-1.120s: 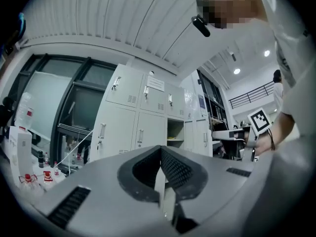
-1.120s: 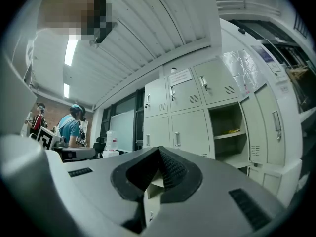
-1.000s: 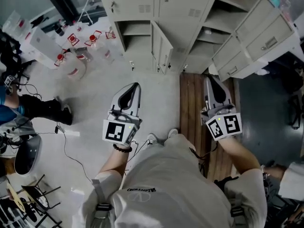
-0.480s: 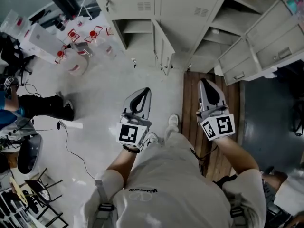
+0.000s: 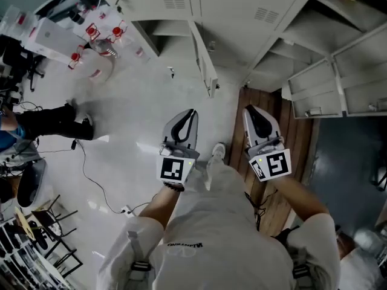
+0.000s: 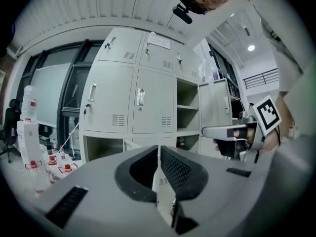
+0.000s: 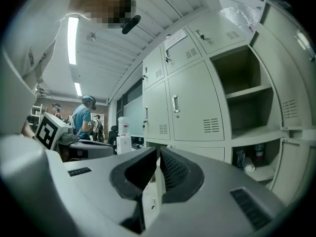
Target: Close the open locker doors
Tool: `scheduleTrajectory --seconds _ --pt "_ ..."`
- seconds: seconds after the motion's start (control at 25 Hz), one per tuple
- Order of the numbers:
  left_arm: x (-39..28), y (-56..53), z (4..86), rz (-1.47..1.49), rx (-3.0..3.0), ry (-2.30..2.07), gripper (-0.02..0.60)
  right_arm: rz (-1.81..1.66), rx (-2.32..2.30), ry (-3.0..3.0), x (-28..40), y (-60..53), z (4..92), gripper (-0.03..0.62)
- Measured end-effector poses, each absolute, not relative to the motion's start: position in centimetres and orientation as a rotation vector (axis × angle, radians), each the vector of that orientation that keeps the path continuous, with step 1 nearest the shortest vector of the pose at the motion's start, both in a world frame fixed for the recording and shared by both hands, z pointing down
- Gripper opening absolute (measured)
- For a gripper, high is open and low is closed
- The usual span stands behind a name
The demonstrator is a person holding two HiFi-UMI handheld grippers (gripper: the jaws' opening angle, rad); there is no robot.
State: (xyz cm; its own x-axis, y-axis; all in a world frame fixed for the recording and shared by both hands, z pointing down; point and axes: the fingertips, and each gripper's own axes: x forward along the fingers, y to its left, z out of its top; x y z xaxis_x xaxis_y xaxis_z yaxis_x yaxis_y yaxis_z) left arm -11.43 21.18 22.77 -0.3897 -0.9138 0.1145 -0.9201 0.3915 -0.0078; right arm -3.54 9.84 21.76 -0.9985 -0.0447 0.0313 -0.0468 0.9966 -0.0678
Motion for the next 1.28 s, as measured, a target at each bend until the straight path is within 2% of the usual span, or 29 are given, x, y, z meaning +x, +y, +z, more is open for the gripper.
scheduleTrajectory --seconds 0.32,0.52,0.68,0.76,0.96,1.0,1.08,1.28 --pt "-13.2 15.3 29.9 0.189 1.615 -2.556 0.014 0.097 0.085 -3.086 -5.7 7.8 28.2 0.032" --pt "-15.2 12.7 34.3 0.278 1.557 -2.553 0.108 0.122 0.124 -3.080 -6.8 7.4 31.1 0.037" --pt "-16.9 10.9 38.3 0.235 1.472 -2.541 0.180 0.118 0.131 -3.048 -7.9 7.1 34.3 0.038" --pt "-17.3 10.1 39.7 0.229 1.455 -2.531 0.193 0.112 0.148 -3.046 -8.3 7.1 35.4 0.038" --pt "-18.2 9.0 41.3 0.224 1.426 -2.525 0.183 0.119 0.193 -3.025 -9.1 7.2 37.6 0.038" --pt "-18.2 9.2 41.4 0.234 1.439 -2.520 0.132 0.105 0.179 -3.010 -9.2 7.4 38.4 0.037" --pt "-18.4 10.0 41.4 0.245 1.477 -2.511 0.091 0.082 0.121 -2.977 -9.7 8.1 40.1 0.037" --pt "-21.0 14.8 40.9 0.155 1.551 -2.497 0.089 0.060 -0.112 -2.886 -13.1 11.6 45.0 0.074"
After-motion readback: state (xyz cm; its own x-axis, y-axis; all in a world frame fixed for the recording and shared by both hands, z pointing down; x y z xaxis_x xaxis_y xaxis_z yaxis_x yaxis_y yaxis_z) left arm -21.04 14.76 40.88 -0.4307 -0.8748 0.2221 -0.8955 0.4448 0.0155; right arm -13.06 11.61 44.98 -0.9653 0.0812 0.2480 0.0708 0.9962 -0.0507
